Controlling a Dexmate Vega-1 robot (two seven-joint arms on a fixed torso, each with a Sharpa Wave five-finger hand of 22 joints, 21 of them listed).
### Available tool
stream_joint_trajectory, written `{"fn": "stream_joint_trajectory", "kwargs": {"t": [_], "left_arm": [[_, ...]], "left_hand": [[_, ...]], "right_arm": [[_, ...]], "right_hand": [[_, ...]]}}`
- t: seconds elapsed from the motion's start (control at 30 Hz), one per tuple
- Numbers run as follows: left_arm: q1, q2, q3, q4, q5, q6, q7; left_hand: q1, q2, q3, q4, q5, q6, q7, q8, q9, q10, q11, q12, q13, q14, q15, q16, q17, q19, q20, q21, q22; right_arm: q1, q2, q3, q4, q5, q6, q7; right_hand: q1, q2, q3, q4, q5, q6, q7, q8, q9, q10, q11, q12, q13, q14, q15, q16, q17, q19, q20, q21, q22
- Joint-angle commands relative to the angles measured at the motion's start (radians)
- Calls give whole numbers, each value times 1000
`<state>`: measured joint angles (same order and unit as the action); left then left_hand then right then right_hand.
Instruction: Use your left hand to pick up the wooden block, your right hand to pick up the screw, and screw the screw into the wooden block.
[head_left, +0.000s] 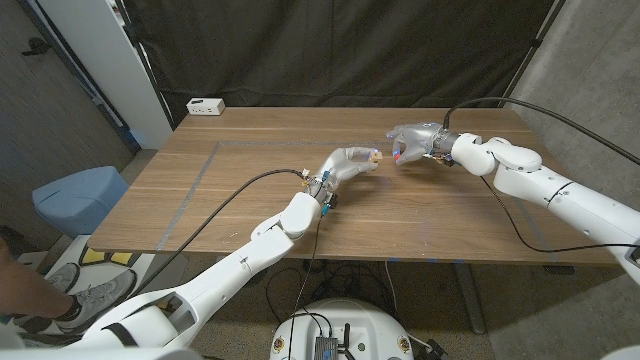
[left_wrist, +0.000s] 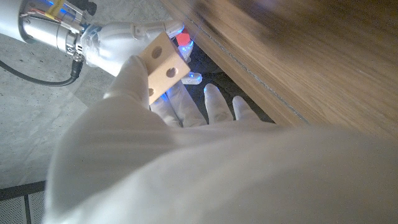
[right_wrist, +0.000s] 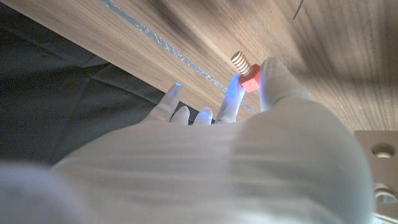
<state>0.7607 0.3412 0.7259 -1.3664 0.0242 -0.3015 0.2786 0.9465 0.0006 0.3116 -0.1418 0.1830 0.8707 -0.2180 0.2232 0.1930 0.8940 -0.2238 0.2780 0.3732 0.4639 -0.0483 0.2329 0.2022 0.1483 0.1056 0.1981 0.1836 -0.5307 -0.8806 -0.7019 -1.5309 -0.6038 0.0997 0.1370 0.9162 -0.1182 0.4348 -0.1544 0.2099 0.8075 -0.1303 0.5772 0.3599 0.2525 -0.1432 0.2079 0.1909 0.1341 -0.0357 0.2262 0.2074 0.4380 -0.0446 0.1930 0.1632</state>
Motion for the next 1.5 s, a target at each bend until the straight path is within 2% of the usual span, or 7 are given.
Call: {"fn": "stream_joint_trajectory", "kwargs": {"t": [0.03,0.73,1.07,1.5], "left_arm": [[8,-12,-2,10,1,-12,15],[3,-38,4,30,1,-13,31],[-7,-49,9,54,-1,-24,31],[-12,-54,12,70,-6,-37,26]], "left_hand": [[5,10,1,4,8,48,0,6,3,7,2,0,5,9,-108,7,3,-3,-2,8,2],[5,12,-1,2,8,47,0,4,3,8,3,-4,7,10,-109,7,2,-3,-1,8,2],[4,12,-2,2,8,46,0,3,3,8,3,-5,8,10,-108,7,2,-3,-2,9,2],[4,13,-3,2,9,49,0,4,3,9,3,-6,9,12,-107,8,2,-3,-2,9,2]], "right_arm": [[-56,-10,66,-74,86,-57,-21],[-140,-14,154,-163,246,-150,-77],[-195,-19,197,-246,308,-247,-114],[-266,-17,262,-320,434,-287,-178]], "right_hand": [[-3,9,2,3,-4,11,2,8,5,12,4,0,3,10,-86,-1,4,10,-83,-3,1],[-15,10,0,7,-9,23,9,25,11,35,18,0,3,19,-78,0,6,17,-77,-5,1],[-23,9,-2,9,-12,20,11,28,13,40,28,-2,3,26,-73,2,7,21,-71,-5,1],[-32,11,-3,11,-15,25,16,34,13,43,38,-5,3,31,-62,3,8,22,-62,-6,1]]}}
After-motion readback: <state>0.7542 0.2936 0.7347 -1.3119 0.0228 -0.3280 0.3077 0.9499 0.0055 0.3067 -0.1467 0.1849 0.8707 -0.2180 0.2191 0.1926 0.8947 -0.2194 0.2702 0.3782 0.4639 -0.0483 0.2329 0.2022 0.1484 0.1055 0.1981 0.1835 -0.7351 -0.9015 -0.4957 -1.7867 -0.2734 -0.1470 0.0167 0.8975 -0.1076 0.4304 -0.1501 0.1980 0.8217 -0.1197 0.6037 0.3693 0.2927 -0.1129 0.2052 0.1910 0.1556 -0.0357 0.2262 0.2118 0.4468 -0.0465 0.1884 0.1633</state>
